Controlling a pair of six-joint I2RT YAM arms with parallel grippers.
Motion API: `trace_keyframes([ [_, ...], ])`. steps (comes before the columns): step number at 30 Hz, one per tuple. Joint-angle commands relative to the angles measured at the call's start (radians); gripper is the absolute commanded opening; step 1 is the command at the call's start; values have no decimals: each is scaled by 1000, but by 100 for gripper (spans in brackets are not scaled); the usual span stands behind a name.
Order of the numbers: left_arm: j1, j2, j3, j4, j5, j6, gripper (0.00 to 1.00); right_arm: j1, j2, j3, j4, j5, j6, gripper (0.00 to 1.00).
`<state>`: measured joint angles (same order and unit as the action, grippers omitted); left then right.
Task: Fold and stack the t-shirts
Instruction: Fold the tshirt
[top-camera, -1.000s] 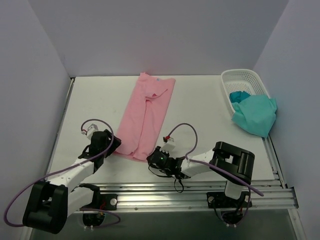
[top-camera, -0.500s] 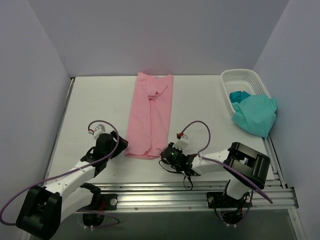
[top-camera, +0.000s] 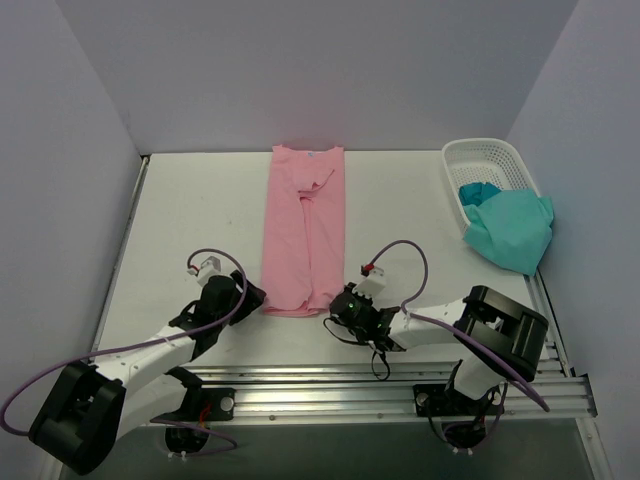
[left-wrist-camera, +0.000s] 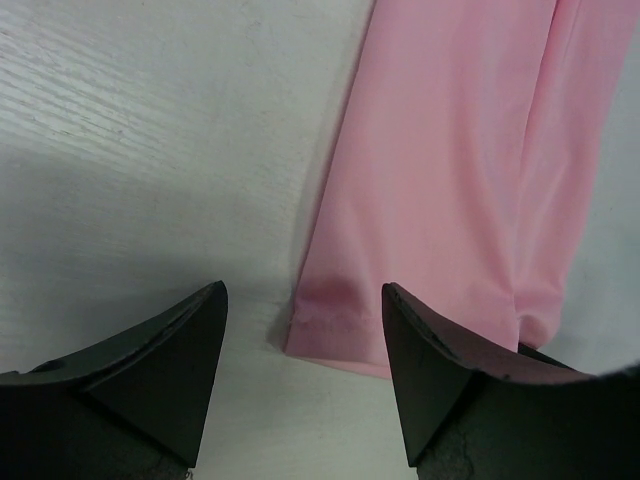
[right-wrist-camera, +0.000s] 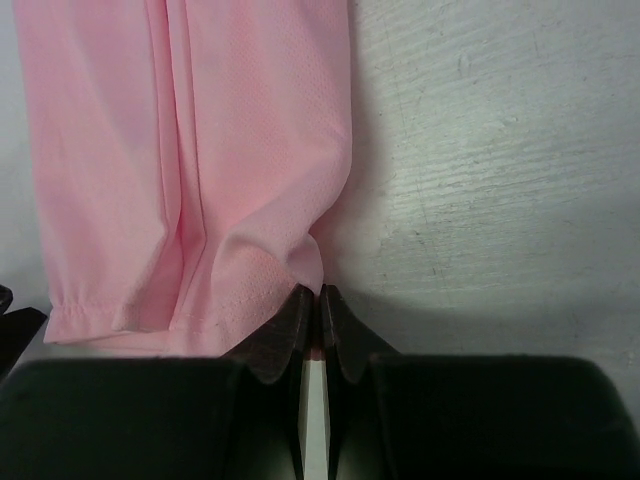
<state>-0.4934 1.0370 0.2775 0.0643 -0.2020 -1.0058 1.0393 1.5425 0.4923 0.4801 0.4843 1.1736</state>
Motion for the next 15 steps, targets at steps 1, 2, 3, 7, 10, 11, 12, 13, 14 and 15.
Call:
trace_keyframes([
  [1,-34,3,-26,71,3,-34,72,-7,48,6,-67,19,-20,0],
  [2,-43,1,-24,80,-4,-43,72,-8,51,9,-67,19,-20,0],
  [3,-59,-2,-23,80,-8,-45,72,-8,57,11,-66,19,-22,0],
  [7,-79,6,-8,78,-19,-47,72,-10,67,17,-63,17,-25,0],
  [10,-94,26,-6,109,-10,-54,72,-18,71,15,-61,14,-26,0],
  [11,-99,34,-4,117,-8,-56,72,-19,71,14,-61,14,-28,0],
  [12,-111,52,-3,124,-10,-57,72,-21,74,14,-60,16,-28,0],
  [13,-119,64,2,123,-13,-65,72,-22,74,14,-57,14,-28,0],
  [14,-125,78,9,124,-14,-65,72,-24,76,14,-55,13,-29,0],
  [15,-132,104,20,126,-17,-66,72,-25,79,14,-55,13,-29,0],
])
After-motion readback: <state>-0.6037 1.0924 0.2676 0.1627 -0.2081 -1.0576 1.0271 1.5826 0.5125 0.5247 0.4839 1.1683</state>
